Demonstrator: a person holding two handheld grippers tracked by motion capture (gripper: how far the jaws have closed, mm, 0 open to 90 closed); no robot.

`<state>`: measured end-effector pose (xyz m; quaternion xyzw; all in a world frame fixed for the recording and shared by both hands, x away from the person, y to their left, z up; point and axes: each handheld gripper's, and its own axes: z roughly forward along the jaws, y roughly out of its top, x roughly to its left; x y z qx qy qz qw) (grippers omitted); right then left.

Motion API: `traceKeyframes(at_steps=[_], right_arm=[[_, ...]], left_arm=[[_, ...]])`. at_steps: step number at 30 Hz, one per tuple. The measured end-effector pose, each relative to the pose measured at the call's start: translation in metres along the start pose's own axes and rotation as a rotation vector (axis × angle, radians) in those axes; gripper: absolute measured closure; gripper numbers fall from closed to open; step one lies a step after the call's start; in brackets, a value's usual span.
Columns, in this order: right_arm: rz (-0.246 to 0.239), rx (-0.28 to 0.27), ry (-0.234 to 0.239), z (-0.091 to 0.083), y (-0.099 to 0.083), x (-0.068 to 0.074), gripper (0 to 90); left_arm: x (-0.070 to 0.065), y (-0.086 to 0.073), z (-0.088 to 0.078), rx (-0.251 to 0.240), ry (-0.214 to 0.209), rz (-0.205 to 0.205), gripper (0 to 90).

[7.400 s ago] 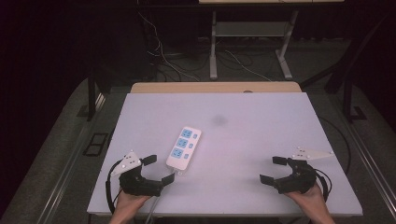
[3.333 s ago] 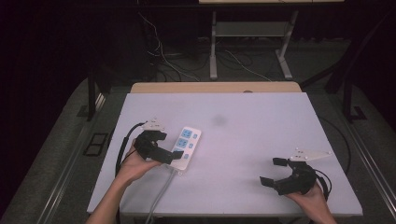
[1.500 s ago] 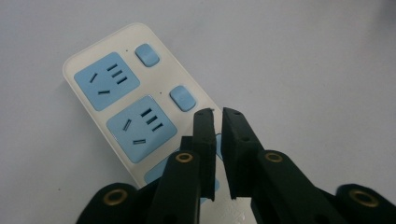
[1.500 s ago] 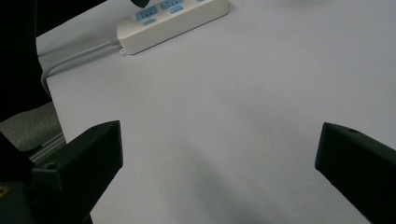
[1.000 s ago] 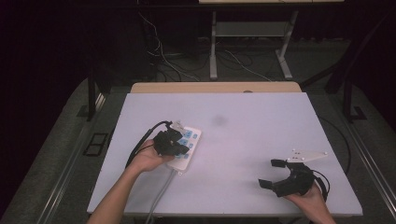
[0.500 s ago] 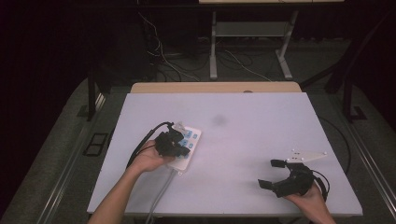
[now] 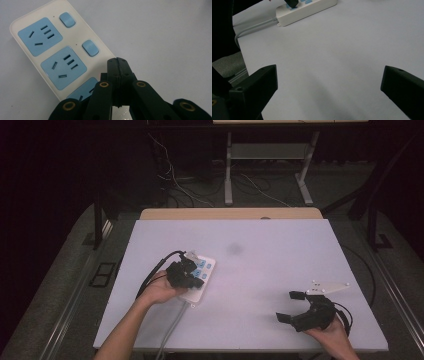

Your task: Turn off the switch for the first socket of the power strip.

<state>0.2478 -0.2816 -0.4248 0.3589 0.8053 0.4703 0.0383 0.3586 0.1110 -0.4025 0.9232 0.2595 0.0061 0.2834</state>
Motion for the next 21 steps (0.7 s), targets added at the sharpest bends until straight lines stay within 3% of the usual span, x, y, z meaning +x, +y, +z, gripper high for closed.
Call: traceKeyframes(at_steps=[13,18,21], right_arm=[[-0.005,-0.001,0.003,-0.0005,-0.0002,0.0008,0.6],[-0.002,-0.001,0.001,-0.0004,-0.0001,0.0001,0.6],[-0.002,-0.001,0.001,-0.0003,-0.0001,0.0000,0.6]], left_arm=[[0.0046,-0.0028,0.0010,-0.010,-0.025,-0.038,89.8],[0.0046,-0.0025,0.0009,-0.009,-0.025,-0.032,89.8],[0.0019,-0.0013,0.0007,-0.002,-0.004,-0.019,89.7]])
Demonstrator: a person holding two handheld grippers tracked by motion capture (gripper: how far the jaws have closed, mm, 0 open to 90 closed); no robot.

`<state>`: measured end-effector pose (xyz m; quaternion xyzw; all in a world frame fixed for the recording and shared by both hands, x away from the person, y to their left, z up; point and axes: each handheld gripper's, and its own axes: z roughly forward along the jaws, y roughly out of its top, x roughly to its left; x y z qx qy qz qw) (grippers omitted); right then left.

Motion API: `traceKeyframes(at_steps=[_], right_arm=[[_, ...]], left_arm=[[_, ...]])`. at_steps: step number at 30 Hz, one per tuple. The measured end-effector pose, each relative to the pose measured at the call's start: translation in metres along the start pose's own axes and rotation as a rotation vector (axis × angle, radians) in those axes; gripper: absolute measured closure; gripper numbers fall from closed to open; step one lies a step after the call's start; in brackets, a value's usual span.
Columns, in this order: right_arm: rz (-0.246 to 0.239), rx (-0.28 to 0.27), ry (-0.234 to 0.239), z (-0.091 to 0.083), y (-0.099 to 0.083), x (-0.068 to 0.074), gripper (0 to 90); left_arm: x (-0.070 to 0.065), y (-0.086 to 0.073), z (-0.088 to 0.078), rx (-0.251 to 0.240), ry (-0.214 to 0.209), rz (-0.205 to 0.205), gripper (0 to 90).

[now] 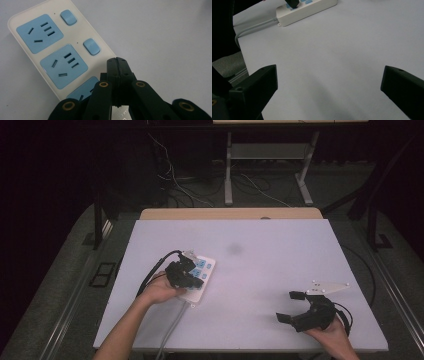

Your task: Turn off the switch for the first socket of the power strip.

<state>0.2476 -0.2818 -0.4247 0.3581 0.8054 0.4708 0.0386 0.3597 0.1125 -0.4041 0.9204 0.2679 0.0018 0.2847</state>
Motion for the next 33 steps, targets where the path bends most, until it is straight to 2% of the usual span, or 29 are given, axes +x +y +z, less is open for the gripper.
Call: traceKeyframes(at_steps=[11,12,16,21,25,33], right_arm=[[0.003,-0.004,-0.001,-0.001,0.000,0.000,0.6],[0.004,-0.005,-0.001,-0.001,0.000,0.000,0.6],[0.007,-0.007,0.000,-0.001,0.000,-0.001,0.6],[0.006,-0.005,-0.001,-0.001,0.000,-0.001,0.6],[0.007,-0.007,0.000,-0.001,0.000,-0.001,0.6],[0.009,-0.006,-0.005,-0.001,0.000,-0.001,0.6]], left_arm=[[0.000,0.000,-0.001,-0.001,0.001,-0.007,89.6],[0.000,0.000,-0.003,-0.023,-0.011,-0.015,89.6],[0.000,-0.001,-0.007,-0.014,-0.024,-0.009,89.4],[0.003,-0.003,-0.020,-0.078,-0.021,-0.026,89.4],[0.004,-0.006,-0.028,-0.089,0.003,-0.025,89.4],[0.003,-0.009,-0.039,-0.129,0.017,-0.031,89.4]])
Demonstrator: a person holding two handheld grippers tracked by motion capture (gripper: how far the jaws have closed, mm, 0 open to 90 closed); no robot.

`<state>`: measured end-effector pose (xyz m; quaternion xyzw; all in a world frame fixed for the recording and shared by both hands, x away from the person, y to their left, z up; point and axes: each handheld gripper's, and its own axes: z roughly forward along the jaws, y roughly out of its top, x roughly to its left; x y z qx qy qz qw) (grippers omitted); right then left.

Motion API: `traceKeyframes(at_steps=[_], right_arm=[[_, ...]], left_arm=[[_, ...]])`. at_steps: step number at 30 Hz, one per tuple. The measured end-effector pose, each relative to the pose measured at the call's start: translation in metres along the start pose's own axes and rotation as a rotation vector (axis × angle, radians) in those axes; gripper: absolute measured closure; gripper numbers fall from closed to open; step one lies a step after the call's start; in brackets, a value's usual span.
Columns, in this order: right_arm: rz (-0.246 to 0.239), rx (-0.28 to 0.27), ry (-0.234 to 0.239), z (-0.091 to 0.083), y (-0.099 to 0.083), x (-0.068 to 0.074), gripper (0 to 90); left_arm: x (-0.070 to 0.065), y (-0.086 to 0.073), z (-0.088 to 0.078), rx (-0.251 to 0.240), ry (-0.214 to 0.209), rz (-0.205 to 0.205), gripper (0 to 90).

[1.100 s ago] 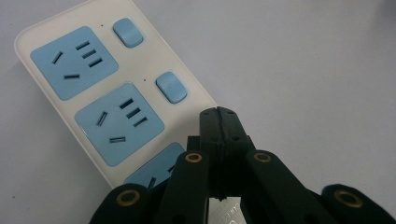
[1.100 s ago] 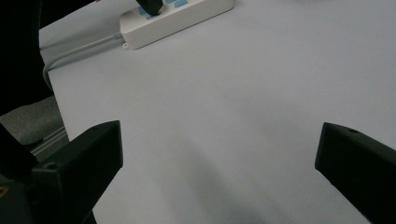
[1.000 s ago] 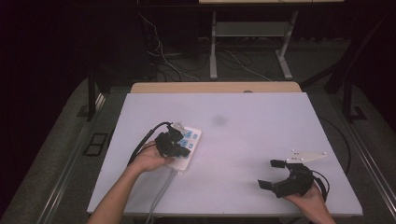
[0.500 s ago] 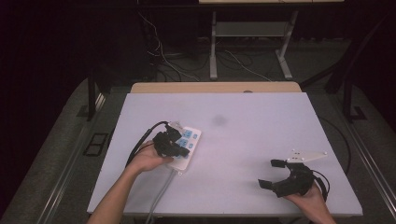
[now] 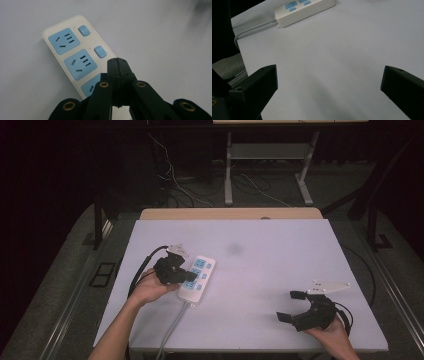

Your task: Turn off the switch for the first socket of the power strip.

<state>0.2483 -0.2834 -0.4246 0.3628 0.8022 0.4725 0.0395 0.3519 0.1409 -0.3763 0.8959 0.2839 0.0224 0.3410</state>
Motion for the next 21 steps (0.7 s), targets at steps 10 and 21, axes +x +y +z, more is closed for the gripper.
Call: traceKeyframes(at_steps=[10,21], right_arm=[[0.003,-0.002,-0.001,-0.001,-0.001,0.000,0.6],[0.006,-0.002,-0.001,-0.001,-0.001,0.000,0.6]], left_arm=[[-0.002,-0.008,-0.024,-0.072,0.027,-0.025,89.1],[-0.003,-0.028,-0.051,-0.176,0.011,-0.076,60.0]])
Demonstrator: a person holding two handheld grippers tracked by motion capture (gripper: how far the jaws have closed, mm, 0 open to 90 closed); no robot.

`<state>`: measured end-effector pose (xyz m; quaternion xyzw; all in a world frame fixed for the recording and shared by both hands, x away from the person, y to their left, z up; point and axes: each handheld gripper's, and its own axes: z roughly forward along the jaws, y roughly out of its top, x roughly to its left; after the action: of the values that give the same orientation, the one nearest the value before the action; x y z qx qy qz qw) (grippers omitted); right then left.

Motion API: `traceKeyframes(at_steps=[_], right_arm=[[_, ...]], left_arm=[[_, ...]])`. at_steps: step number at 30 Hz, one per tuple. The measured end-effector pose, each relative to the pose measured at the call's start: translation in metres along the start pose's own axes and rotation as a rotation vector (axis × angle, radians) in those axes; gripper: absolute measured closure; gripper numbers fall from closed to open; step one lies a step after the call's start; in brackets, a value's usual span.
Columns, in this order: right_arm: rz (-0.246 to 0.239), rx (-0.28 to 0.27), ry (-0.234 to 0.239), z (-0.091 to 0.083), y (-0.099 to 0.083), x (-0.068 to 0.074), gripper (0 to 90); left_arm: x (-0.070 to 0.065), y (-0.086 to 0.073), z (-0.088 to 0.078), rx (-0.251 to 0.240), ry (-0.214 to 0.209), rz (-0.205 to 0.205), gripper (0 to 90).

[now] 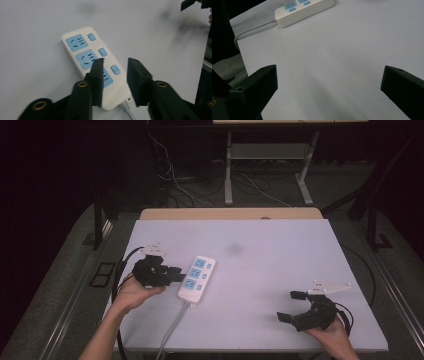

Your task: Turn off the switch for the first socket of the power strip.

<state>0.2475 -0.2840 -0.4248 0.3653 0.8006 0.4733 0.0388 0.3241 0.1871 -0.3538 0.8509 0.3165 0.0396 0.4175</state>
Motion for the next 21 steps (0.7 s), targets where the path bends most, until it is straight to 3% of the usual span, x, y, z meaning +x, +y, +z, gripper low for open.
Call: traceKeyframes(at_steps=[6,10,15,21], right_arm=[[0.001,-0.001,-0.001,0.000,0.000,0.000,0.6],[0.002,-0.002,-0.002,0.000,0.000,0.000,0.6],[0.001,-0.001,-0.002,0.000,-0.001,0.000,0.6],[-0.001,0.000,-0.002,0.000,-0.001,0.001,0.6]], left_arm=[[0.001,-0.011,-0.011,-0.071,0.002,-0.059,24.1],[-0.002,-0.021,-0.013,-0.093,0.051,-0.089,0.0],[-0.008,-0.038,-0.017,-0.164,0.073,-0.097,0.0],[-0.015,-0.055,-0.015,-0.197,0.081,-0.098,0.0]])
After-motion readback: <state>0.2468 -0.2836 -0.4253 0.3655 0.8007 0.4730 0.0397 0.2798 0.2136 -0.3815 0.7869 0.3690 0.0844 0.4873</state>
